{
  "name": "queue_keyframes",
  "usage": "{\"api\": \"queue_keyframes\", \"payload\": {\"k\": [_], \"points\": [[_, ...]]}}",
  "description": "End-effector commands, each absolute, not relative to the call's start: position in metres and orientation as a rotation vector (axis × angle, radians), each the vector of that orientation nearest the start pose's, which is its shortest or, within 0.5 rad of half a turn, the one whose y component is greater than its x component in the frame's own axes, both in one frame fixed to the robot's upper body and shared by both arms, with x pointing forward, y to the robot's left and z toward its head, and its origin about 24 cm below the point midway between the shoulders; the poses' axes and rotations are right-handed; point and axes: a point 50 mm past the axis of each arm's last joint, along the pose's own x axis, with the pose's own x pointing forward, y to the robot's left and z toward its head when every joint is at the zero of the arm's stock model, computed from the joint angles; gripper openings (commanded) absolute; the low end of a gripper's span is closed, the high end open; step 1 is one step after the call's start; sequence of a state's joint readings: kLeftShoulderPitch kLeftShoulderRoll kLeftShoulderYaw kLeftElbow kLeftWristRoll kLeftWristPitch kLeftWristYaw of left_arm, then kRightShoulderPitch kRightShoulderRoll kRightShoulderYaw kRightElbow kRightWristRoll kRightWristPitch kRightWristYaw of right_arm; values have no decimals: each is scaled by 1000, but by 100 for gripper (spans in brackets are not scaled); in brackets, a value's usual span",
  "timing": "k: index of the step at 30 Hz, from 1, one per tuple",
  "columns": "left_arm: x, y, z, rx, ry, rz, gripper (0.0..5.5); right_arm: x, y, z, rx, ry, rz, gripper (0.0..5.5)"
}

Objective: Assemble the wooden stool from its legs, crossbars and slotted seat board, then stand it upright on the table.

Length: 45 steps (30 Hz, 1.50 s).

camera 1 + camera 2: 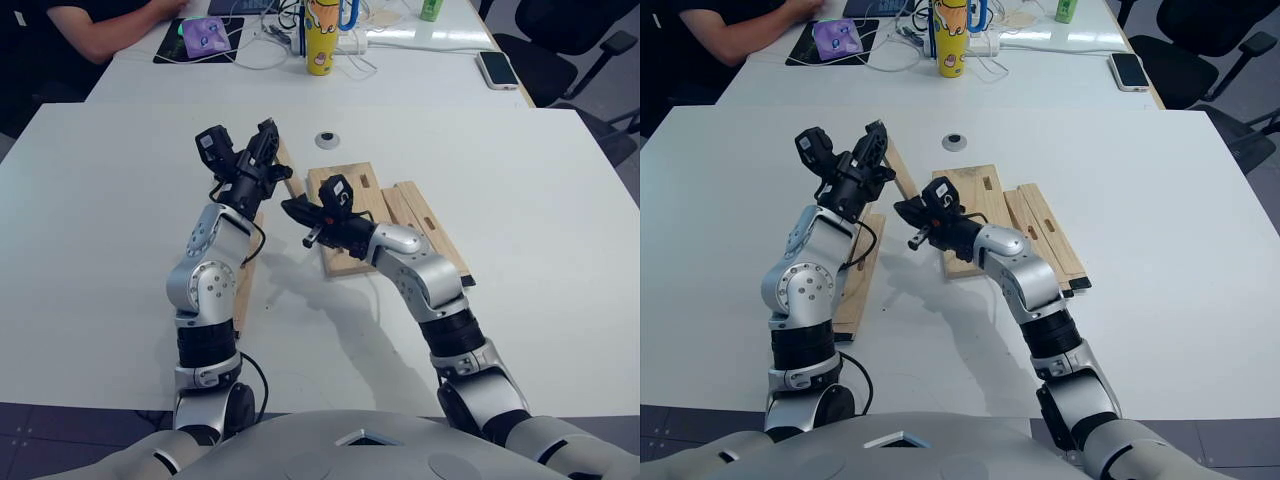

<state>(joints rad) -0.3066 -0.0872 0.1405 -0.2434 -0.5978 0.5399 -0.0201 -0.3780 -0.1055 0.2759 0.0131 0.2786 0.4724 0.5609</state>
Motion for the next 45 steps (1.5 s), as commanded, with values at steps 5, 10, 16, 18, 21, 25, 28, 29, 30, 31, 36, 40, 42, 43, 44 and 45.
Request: {"api": "queue_keyframes", "payload": {"k": [5, 10, 16, 18, 21, 25, 28, 29, 30, 31, 36, 40, 42, 43, 44, 45], "points": [[287, 119, 131, -624, 7, -289, 46, 297, -63, 87, 18, 158, 883, 0], [284, 121, 131, -611, 13, -290, 46, 298, -64, 86, 11, 145, 864, 0], [263, 139, 153, -539, -68, -281, 46, 281, -71, 82, 85, 154, 930, 0], [251, 144, 158, -489, -79, -289, 46, 275, -82, 73, 96, 190, 917, 0], [234, 149, 159, -402, -82, -308, 46, 273, -101, 61, 77, 235, 843, 0], [218, 159, 147, -331, -47, -279, 46, 279, -122, 57, 47, 240, 740, 0], [207, 164, 135, -317, -24, -222, 46, 285, -130, 61, 40, 222, 695, 0], [205, 165, 131, -312, -15, -211, 46, 287, -132, 62, 36, 217, 684, 0], [202, 166, 127, -308, -8, -196, 46, 288, -133, 63, 27, 207, 674, 0], [200, 168, 123, -308, -1, -182, 46, 290, -135, 64, 30, 202, 660, 0], [192, 172, 111, -291, -5, -144, 46, 297, -136, 66, 10, 194, 648, 0], [188, 176, 104, -279, -10, -102, 46, 300, -136, 66, 4, 200, 657, 0], [187, 177, 101, -274, -11, -92, 46, 300, -136, 66, 2, 203, 661, 0], [187, 178, 100, -270, -8, -88, 46, 300, -136, 66, 3, 204, 664, 0], [187, 179, 98, -267, -2, -85, 46, 301, -135, 66, 2, 205, 667, 0], [186, 180, 96, -263, 2, -83, 46, 301, -135, 66, 1, 205, 669, 0]]}}
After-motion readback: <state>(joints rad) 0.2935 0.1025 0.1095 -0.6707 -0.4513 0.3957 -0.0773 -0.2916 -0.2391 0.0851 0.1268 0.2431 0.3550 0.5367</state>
